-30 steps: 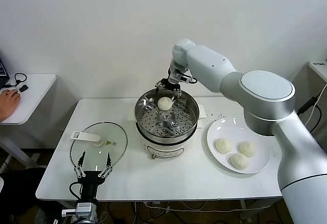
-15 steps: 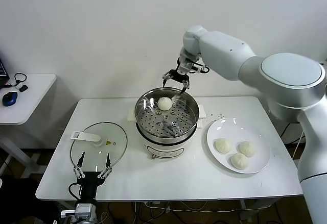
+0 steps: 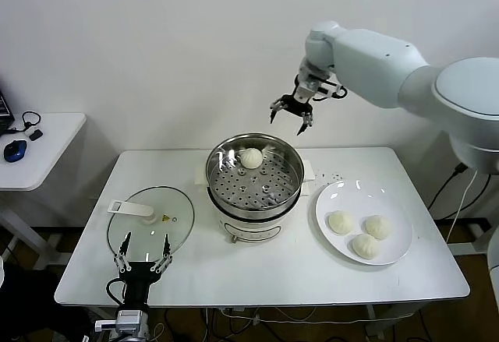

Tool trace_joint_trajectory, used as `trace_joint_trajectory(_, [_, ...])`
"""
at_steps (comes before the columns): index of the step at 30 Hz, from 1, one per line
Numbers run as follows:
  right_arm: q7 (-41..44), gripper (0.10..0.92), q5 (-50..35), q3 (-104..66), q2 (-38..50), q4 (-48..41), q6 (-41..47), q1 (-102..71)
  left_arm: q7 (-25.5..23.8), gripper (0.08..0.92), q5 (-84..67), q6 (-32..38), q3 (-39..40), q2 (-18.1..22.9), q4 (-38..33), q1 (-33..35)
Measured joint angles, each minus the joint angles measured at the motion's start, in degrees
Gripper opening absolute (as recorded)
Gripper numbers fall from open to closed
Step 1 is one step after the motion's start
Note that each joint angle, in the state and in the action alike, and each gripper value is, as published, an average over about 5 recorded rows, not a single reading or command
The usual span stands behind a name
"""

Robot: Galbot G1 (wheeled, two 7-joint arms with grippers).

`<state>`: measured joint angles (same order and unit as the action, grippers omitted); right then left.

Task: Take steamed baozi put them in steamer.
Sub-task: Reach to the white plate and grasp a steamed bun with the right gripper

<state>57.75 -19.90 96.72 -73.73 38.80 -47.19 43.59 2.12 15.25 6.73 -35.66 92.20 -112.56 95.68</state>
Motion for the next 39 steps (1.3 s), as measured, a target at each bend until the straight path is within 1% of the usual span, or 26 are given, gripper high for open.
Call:
trace_joint_trajectory(8, [-0.3, 0.823, -4.3, 4.5, 4.6, 5.3, 0.0, 3.4, 0.0, 0.823, 0.0, -0.1, 0.0, 0.0, 0.2, -0.1])
trace_joint_trajectory(19, [-2.1, 0.823, -9.1, 11.6, 10.6, 15.4, 0.9, 8.9, 0.0, 0.823, 0.0, -0.1, 0.2, 0.0, 0.9, -0.6])
trace_joint_trajectory(31, [-2.3, 0.823, -12.1, 18.2, 13.3, 24.0, 15.9, 13.2, 0.0, 0.823, -0.1, 0.0, 0.4, 0.0, 1.6, -0.8])
trace_joint_trajectory(39, [-1.9, 0.823, -16.3, 22.4, 14.5, 28.5, 25.5, 15.0, 0.0, 0.823, -0.3, 0.1, 0.2, 0.0, 1.9, -1.1])
